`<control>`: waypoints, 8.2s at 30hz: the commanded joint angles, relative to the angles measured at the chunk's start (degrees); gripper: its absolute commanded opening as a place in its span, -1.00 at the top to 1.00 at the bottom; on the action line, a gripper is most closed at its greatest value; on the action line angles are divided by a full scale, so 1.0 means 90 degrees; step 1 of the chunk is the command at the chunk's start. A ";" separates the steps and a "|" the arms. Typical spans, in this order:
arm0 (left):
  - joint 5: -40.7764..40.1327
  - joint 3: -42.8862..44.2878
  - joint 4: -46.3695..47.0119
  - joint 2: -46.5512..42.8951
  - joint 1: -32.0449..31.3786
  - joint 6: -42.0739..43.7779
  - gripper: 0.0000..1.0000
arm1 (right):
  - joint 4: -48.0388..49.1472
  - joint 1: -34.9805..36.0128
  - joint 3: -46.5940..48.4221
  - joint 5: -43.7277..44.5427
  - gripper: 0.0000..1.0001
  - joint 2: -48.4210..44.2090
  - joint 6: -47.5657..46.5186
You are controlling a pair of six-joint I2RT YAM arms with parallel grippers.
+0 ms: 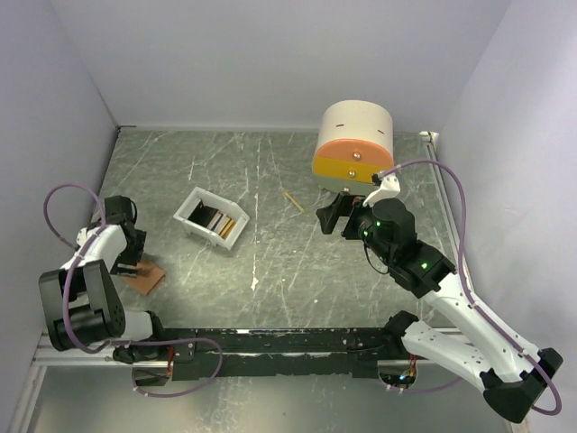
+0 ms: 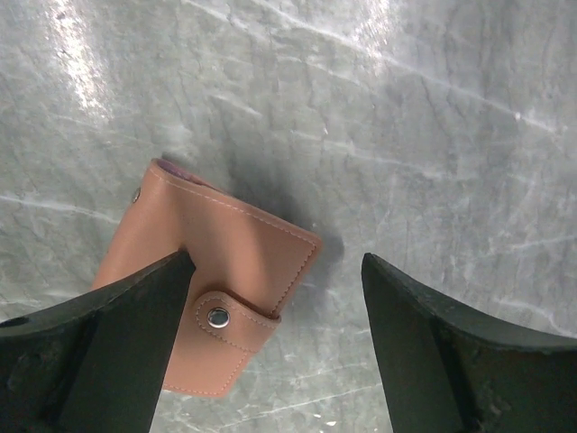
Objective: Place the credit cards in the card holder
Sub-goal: Move the card holder to the center of the board, then open the card holder at the center of the board.
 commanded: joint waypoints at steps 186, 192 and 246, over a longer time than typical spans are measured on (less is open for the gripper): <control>0.4406 -0.1281 0.2603 -0.3976 -0.5201 0.2744 0.86 | 0.2142 0.2731 -0.1151 0.0330 1.00 0.1061 0.1815; 0.4309 -0.1051 0.2172 -0.3250 -0.5206 0.2848 -0.23 | 0.2161 0.2725 -0.1350 0.0192 1.00 0.1261 0.2048; 0.4530 -0.1463 0.4455 -0.0734 -0.6194 0.2465 -0.17 | -0.0552 0.1922 -0.2584 0.1186 1.00 0.1518 0.3212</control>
